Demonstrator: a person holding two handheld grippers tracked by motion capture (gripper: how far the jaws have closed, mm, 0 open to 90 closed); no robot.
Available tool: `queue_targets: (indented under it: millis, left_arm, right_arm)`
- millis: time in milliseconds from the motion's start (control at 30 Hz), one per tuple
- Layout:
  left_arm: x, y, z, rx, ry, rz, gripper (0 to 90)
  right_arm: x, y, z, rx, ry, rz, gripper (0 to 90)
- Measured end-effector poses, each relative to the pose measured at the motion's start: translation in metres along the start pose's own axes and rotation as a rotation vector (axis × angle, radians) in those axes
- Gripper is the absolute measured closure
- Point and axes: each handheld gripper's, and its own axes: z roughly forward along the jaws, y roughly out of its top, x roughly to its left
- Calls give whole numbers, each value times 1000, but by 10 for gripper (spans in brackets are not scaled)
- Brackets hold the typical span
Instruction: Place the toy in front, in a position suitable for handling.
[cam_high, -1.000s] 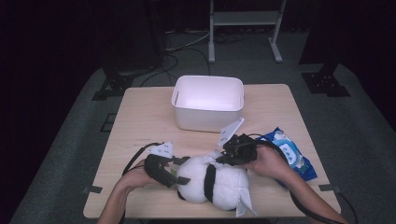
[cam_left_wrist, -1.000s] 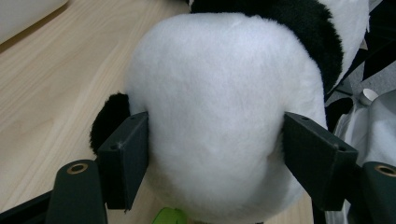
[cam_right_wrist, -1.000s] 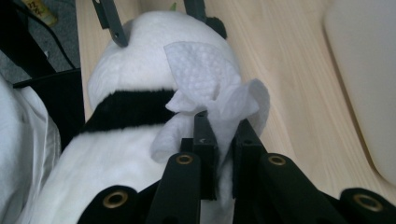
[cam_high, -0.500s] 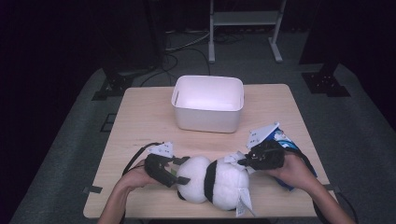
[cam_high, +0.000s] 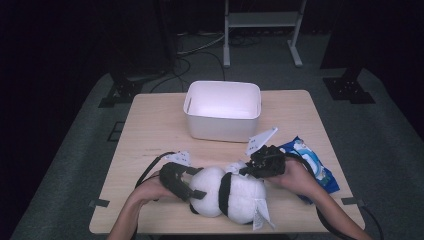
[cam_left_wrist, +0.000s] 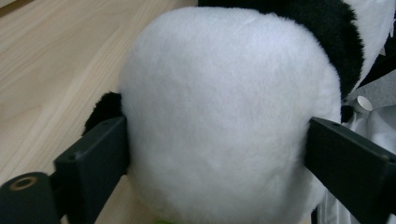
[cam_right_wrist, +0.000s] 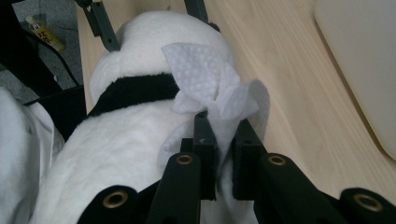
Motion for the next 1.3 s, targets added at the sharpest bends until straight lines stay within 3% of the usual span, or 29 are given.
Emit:
queue_targets:
  millis: [133, 200, 433, 533, 667, 900, 967, 1033, 1133, 1300]
  left_arm:
    - [-1, 1, -1, -31, 40, 4, 362]
    - [-1, 4, 0, -43, 69, 14, 400]
    - [4, 10, -2, -69, 146, 43, 411]
    - [6, 14, -8, -106, 249, 95, 410]
    - [8, 13, -7, -143, 344, 97, 409]
    - [10, 9, -5, -144, 329, 76, 392]
    - [9, 7, -6, -134, 318, 81, 384]
    - [9, 7, -7, -125, 305, 72, 368]
    - [10, 5, -8, -107, 270, 53, 313]
    - [10, 6, -14, -99, 215, 9, 172]
  right_arm:
    - [-8, 4, 7, 4, 17, 15, 823]
    - [-13, 6, 9, 8, 15, 15, 822]
    - [-27, 15, 14, 6, 4, 19, 822]
    - [-36, 23, 12, -11, -6, 24, 822]
    - [-44, 36, 12, -6, -18, 25, 822]
    - [-46, 53, 18, 36, -39, -19, 821]
    - [-56, 53, 18, 25, -70, 11, 821]
    - [-63, 49, 20, 28, -62, 40, 821]
    - [-59, 42, 24, 18, -34, 49, 823]
    - [-46, 37, 22, -1, -31, 11, 823]
